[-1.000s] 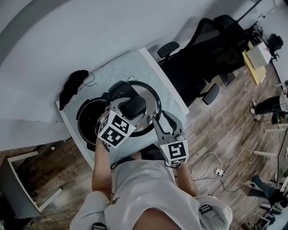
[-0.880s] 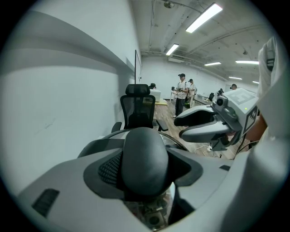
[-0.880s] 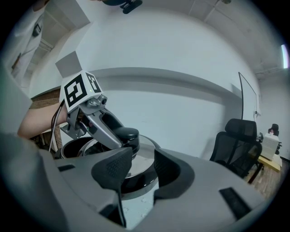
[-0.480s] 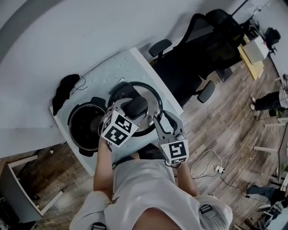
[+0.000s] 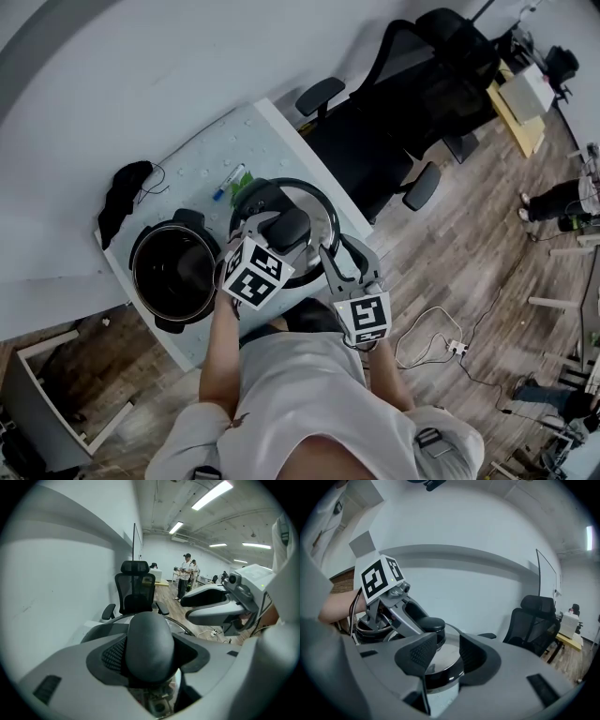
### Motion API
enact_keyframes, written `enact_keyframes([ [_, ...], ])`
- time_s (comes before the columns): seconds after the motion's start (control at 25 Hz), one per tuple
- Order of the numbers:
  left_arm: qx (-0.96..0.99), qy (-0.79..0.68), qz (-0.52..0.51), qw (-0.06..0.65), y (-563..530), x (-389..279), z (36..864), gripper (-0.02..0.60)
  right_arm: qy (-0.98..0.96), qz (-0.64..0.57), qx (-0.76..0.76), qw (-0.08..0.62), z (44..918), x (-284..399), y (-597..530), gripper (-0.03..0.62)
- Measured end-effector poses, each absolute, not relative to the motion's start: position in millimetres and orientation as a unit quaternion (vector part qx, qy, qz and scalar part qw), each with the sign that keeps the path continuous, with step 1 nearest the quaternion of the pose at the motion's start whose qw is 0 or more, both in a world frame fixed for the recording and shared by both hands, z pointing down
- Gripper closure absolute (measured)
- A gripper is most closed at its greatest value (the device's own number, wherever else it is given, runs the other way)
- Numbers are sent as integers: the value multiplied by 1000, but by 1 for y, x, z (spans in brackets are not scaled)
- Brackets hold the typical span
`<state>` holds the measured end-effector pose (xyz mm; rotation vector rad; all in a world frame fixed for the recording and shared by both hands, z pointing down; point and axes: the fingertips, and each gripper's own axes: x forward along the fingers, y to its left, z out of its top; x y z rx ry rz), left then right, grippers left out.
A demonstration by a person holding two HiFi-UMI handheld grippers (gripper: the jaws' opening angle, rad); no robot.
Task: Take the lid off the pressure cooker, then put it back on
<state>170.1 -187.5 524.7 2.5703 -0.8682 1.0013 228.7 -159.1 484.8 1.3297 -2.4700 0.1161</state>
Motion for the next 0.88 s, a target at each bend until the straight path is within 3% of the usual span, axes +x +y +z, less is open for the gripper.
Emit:
enact_keyframes([
  [0.88,865,-316,356,159,-180,198,623,304,-864,101,442,218,582,254,-173,453],
])
